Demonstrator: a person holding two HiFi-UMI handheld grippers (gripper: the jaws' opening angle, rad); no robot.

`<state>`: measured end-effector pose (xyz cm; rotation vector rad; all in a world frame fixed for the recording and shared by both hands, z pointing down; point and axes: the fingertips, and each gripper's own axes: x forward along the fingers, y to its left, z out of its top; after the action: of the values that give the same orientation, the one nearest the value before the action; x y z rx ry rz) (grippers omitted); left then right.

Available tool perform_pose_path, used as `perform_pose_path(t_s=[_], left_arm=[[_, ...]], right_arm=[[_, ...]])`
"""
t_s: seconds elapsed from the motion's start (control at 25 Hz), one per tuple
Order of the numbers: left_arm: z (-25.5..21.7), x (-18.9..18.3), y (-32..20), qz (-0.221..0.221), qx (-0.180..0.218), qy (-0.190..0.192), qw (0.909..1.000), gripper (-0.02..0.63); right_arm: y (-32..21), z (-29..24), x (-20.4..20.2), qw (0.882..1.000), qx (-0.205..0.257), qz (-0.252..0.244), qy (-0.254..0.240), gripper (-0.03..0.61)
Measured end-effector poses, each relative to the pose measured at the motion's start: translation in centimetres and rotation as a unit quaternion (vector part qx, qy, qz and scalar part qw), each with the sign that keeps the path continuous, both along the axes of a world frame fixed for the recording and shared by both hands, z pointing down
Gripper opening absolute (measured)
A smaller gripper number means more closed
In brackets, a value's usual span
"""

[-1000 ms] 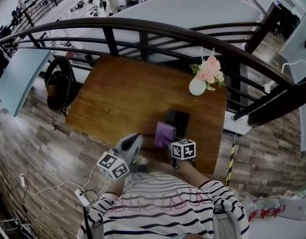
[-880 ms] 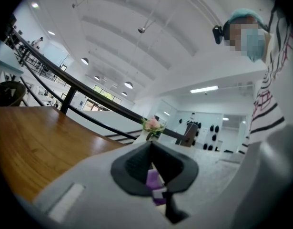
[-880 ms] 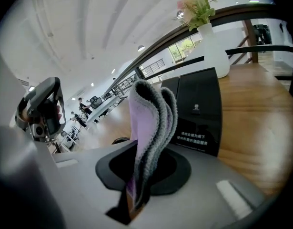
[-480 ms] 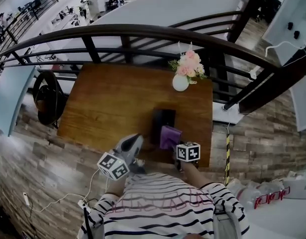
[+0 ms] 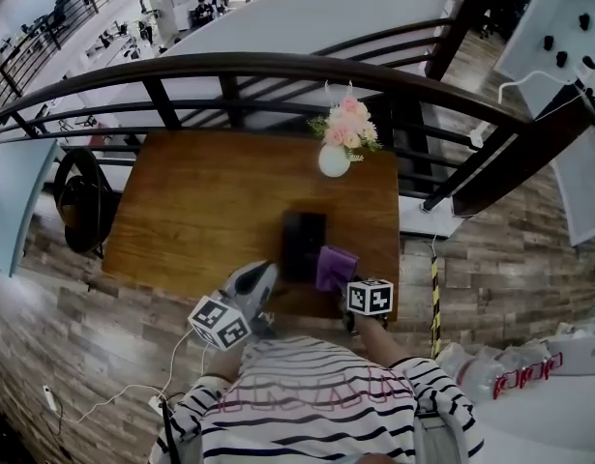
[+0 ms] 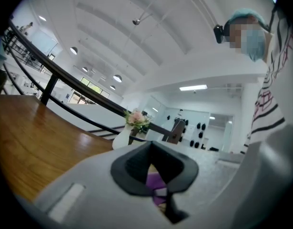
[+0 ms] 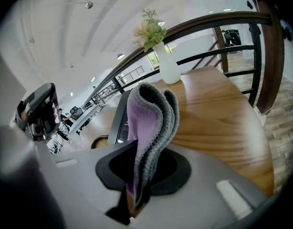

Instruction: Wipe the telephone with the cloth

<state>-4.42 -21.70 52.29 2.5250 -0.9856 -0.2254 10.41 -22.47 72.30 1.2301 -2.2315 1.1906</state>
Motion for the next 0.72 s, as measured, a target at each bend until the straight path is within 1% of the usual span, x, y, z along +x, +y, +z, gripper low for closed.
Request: perform_pose_path(t_s=[0.16, 0.36, 0.56, 0.72], left_arm=[[-0.3, -0.1, 0.3, -0.003, 0.006, -0.005, 1.0000, 0.000], [-0.4, -0.5, 0.4, -0.014, 0.008, -0.010, 0.9998, 0.000], [-0.7, -1.1, 0.9, -0.030, 0.015, -0.018, 0.9993, 0.000], [-0.7, -2.0, 1.4, -0.049, 0.016, -0.020, 0.9985, 0.000]], right_arm=[[0.4, -1.7, -0.3, 1.000, 0.017, 0.002, -0.021, 0.050], [0.1, -5.7, -1.5, 0.997, 0.068, -0.013, -0.047, 0.049], [0.2, -10.0, -2.7, 0.988, 0.108, -0.018, -0.111, 0.050], [0.4, -12.6, -2.7, 0.982, 0.130, -0.005, -0.140, 0.049]])
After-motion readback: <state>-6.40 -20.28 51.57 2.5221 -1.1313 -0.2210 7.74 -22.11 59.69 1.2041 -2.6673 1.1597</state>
